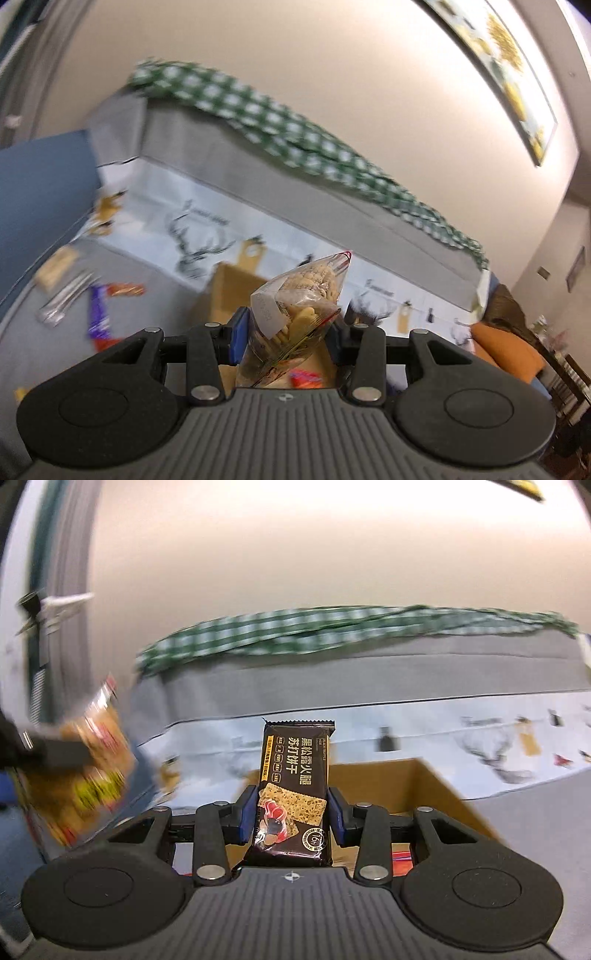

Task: Organize snacks
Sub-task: 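Carry the clear cracker bag with the left tool while the right tool carries the dark bar over the box, then open both tools to drop the cracker bag and dark bar into the box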

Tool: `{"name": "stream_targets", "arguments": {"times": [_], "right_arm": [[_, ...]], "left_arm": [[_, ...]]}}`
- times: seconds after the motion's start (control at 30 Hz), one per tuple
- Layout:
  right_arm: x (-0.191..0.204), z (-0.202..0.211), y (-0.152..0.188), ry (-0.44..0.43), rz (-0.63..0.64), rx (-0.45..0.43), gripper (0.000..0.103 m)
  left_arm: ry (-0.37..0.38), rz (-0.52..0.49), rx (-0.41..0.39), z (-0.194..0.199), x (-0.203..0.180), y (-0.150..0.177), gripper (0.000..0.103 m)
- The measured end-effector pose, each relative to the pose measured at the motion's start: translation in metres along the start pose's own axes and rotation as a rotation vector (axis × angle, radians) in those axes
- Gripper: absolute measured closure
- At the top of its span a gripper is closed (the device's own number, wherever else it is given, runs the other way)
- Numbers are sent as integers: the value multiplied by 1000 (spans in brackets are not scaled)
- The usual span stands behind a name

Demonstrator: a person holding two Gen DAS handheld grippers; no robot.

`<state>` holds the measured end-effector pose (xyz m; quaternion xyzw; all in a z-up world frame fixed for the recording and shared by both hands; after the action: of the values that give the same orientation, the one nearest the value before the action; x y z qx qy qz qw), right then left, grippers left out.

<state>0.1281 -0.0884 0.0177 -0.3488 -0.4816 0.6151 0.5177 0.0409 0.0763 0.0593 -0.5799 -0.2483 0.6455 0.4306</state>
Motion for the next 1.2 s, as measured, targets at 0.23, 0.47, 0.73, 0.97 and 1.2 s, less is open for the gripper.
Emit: {"name": "stream_targets", "arguments": {"times": [0.23, 0.47, 0.73, 0.97, 1.2], "right_arm": [[-40, -28, 4, 65, -87, 21, 62], [-56, -41, 5, 97, -139, 28, 62], [-64, -56, 7, 117, -171, 57, 62], [-62, -57, 6, 109, -164, 63, 62], [-61, -57, 6, 93, -159, 57, 62]], "left_arm": [[30, -68, -12, -58, -39, -27, 56], [-34, -81, 51, -96, -18, -6, 56], [-84, -72, 129, -113, 5, 28, 56], [-99, -78, 139, -120, 9, 29, 56], [-102, -85, 132, -125, 6, 19, 56]]}}
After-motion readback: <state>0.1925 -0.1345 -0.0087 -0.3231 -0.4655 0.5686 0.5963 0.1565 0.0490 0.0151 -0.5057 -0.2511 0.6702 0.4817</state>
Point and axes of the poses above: each gripper's, at about its wrist camera, not at the fingertips, and z roughly against the way its jaws point, x to its left, y to its underside, the point moved 7 cm from there along -z, roughly the way its jaws point, and after that the axes turned 14 degrees about y, right-handed, at the moved point
